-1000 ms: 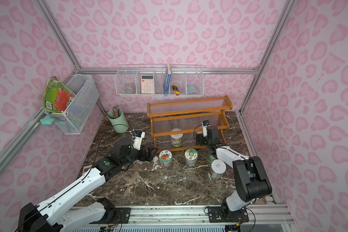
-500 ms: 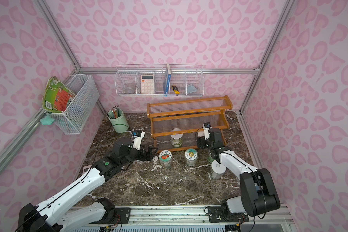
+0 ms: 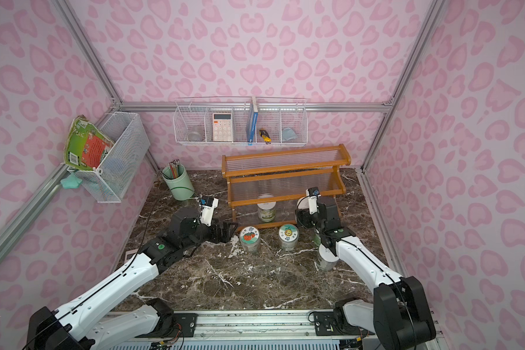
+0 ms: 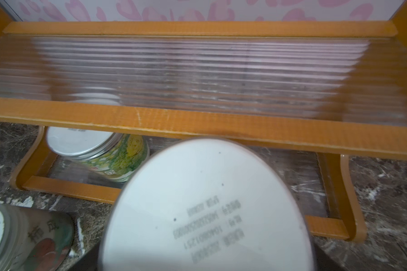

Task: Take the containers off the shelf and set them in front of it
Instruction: 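Pick up a container from the shelf, then place the container at the center of the board.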

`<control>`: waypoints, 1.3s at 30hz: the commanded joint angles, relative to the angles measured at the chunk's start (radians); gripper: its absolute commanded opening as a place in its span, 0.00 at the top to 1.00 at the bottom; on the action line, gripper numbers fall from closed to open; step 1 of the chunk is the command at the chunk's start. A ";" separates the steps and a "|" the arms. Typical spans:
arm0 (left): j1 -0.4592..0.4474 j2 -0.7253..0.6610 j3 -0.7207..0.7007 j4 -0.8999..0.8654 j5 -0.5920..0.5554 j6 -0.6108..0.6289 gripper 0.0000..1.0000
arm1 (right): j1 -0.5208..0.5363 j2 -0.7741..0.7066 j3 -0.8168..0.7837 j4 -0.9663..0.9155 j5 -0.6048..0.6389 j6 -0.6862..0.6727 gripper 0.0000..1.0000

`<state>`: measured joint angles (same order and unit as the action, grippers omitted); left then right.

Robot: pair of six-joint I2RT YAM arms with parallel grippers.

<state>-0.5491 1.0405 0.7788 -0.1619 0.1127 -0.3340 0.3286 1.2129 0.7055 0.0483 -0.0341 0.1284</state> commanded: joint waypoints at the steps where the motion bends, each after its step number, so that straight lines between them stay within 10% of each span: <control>1: 0.002 0.001 0.010 0.002 0.005 0.000 0.01 | 0.037 -0.066 -0.005 -0.015 0.042 0.017 0.21; 19: 0.001 0.011 0.021 -0.005 -0.005 -0.001 0.01 | 0.399 -0.491 -0.105 -0.315 0.301 0.194 0.22; 39: 0.000 -0.032 0.011 -0.042 -0.012 -0.005 0.01 | 0.799 -0.424 -0.209 -0.330 0.630 0.489 0.22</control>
<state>-0.5499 1.0142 0.7914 -0.1963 0.1097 -0.3378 1.1194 0.7914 0.5064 -0.2920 0.5396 0.5648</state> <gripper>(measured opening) 0.994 0.872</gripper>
